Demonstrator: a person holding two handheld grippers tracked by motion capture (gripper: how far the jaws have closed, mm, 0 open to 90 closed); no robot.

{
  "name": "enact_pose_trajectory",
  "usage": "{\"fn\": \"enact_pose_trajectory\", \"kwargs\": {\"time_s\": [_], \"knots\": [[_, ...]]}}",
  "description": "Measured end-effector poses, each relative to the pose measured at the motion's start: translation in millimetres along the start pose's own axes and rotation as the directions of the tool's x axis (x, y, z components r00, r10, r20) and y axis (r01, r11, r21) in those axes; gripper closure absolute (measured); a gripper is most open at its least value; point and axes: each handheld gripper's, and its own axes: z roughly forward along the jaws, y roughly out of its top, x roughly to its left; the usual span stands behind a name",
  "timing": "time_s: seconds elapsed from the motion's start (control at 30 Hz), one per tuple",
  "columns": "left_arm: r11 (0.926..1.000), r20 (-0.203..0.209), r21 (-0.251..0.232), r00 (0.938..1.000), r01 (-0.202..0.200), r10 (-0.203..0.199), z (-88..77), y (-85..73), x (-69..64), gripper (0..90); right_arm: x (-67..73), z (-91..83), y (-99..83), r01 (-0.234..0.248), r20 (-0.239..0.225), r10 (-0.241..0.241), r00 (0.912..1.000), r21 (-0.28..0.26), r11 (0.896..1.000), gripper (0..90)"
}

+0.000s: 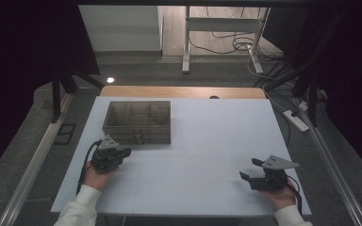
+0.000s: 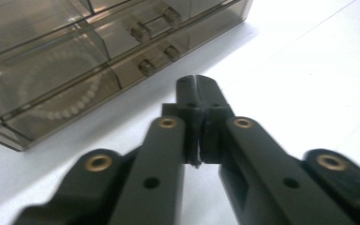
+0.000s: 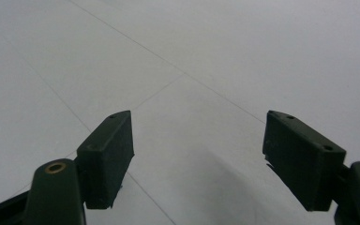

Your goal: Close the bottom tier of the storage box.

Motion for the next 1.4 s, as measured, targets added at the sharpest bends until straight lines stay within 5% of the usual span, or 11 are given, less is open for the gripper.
{"fn": "enact_pose_trajectory", "kwargs": {"time_s": [0.07,0.23,0.63,1.4], "knots": [[0.9998,0.006,-0.018,1.0,-0.007,0.007,-6.0,-4.7,-3.8,61.6,0.9,-1.6,-0.2,0.0,-0.001,0.0,1.0,-0.004,1.0,24.8],[0.9997,0.042,-0.018,0.999,-0.016,0.017,-16.7,-14.1,-9.0,33.8,0.8,-3.5,0.1,-0.002,0.0,0.002,1.0,-0.014,1.0,24.8],[0.9993,0.07,-0.036,0.9975,0.013,-0.011,-31.1,-30.9,-15.4,24.3,5.7,-16.3,2.2,-0.008,-0.02,0.006,0.9998,-0.075,0.997,23.6],[0.9989,0.09,-0.045,0.9959,0.015,-0.011,-32.8,-30.0,-18.5,21.6,7.6,-19.0,2.8,0.016,-0.021,-0.018,0.9996,-0.078,0.997,21.9]]}}
